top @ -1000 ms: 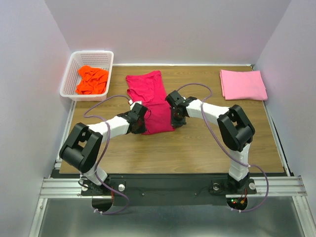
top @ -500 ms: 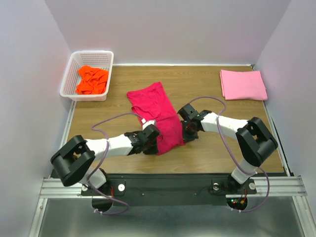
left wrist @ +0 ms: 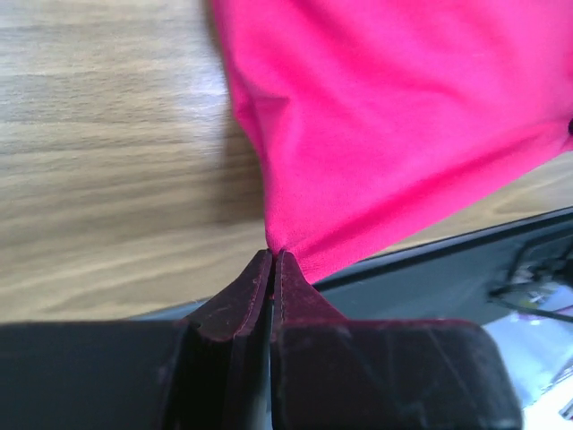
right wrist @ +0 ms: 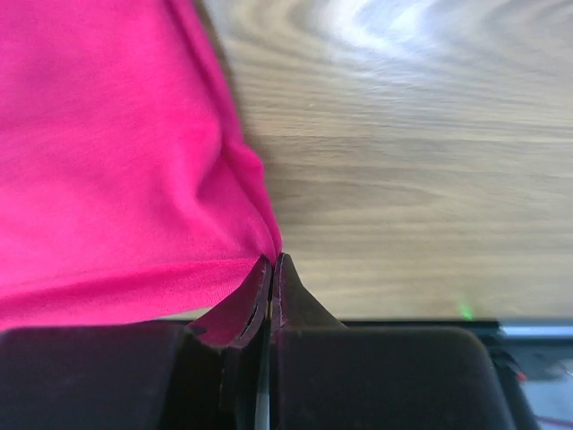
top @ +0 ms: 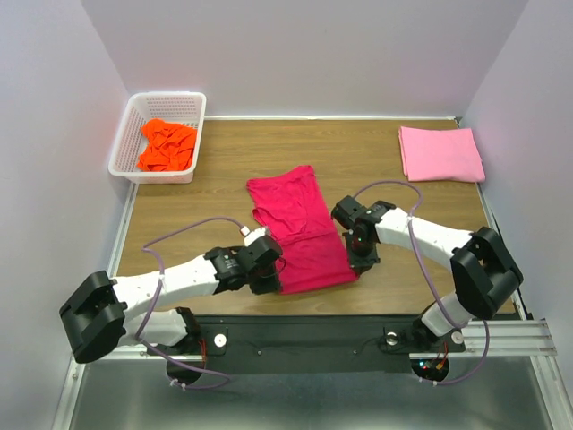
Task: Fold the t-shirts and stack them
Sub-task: Fold the tshirt
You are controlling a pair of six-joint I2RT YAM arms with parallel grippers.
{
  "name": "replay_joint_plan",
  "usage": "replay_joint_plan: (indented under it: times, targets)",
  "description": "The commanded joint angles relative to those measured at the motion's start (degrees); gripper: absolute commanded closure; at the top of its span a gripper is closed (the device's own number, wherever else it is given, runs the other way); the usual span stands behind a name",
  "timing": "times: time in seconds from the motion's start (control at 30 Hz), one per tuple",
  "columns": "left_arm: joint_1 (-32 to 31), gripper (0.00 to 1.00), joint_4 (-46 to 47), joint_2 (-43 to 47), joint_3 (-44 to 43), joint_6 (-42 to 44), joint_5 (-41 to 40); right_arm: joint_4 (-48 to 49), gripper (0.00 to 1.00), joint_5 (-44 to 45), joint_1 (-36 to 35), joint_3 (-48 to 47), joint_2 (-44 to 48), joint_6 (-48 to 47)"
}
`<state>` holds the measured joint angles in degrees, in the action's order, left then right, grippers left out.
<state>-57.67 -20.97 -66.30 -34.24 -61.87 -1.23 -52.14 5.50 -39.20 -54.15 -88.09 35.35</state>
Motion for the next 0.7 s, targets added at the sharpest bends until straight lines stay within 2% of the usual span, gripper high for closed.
replay_joint_plan:
  times: [0.0, 0.33, 0.67]
  targets:
    - [0.19, 1.0, -11.19, 0.65, -6.27, -0.54, -7.8, -9.29, 0.99, 10.58, 0.44, -8.85, 2.84, -2.39]
    - [5.1, 1.0, -13.13, 0.12, -17.7, 2.18, -15.11, -14.13, 0.99, 15.59, 1.67, -25.99, -2.25, -7.05]
    - [12.14, 1.0, -13.13, 0.04, -26.14, 10.88, -16.52, -16.5, 0.99, 18.58, 2.46, -42.88, -10.51, -12.41]
